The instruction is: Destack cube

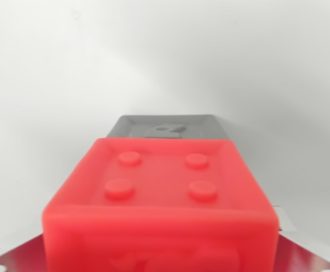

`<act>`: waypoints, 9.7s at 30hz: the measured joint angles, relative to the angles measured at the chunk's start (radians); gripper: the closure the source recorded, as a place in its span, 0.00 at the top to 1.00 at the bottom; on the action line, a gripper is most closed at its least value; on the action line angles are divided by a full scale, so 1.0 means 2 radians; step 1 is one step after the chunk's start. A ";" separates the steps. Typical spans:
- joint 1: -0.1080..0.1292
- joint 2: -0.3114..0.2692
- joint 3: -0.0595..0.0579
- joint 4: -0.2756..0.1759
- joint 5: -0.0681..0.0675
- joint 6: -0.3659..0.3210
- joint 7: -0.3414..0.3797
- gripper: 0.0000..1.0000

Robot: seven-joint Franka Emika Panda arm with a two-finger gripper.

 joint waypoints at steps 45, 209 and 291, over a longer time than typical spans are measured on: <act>-0.001 -0.042 0.002 -0.004 0.004 -0.036 -0.003 0.00; -0.133 0.042 -0.052 -0.036 0.049 0.078 -0.011 0.00; -0.131 -0.120 -0.057 -0.058 0.040 -0.057 -0.006 1.00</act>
